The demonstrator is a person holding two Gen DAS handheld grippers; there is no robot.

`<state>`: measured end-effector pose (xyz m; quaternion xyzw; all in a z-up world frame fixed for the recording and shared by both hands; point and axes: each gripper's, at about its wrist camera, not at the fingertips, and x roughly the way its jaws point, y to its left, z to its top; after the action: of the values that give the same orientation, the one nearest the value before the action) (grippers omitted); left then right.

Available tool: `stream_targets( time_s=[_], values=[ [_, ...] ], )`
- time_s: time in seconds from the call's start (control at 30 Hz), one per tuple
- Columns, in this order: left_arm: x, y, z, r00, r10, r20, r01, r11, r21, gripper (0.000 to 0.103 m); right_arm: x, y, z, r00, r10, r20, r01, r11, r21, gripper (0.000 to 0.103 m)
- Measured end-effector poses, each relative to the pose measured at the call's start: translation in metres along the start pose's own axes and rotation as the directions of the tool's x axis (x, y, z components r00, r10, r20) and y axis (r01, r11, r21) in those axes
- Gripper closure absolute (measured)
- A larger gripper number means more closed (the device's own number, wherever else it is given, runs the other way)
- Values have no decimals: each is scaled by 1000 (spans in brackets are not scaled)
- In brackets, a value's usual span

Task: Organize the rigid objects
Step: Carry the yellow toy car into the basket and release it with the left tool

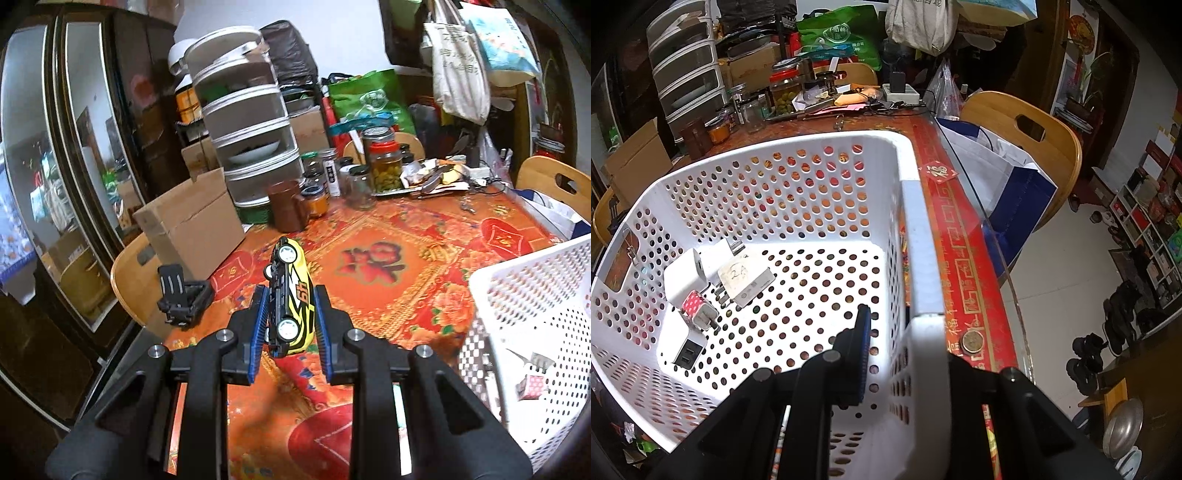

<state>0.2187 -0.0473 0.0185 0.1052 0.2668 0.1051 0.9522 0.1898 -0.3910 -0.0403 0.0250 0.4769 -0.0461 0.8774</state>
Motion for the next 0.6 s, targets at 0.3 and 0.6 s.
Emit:
stream_targets(
  time_s=[0.3,0.6],
  values=[
    [-41,-41,16,997,-78,16,76,995,65,81,-1,-1,-1,1000,5,4,-5,1000,0,87],
    [-35,-143,18,887,-355,-296,424,879,217,81,0,0,-1,1000,7,4,-7,1000,4,87]
  ],
)
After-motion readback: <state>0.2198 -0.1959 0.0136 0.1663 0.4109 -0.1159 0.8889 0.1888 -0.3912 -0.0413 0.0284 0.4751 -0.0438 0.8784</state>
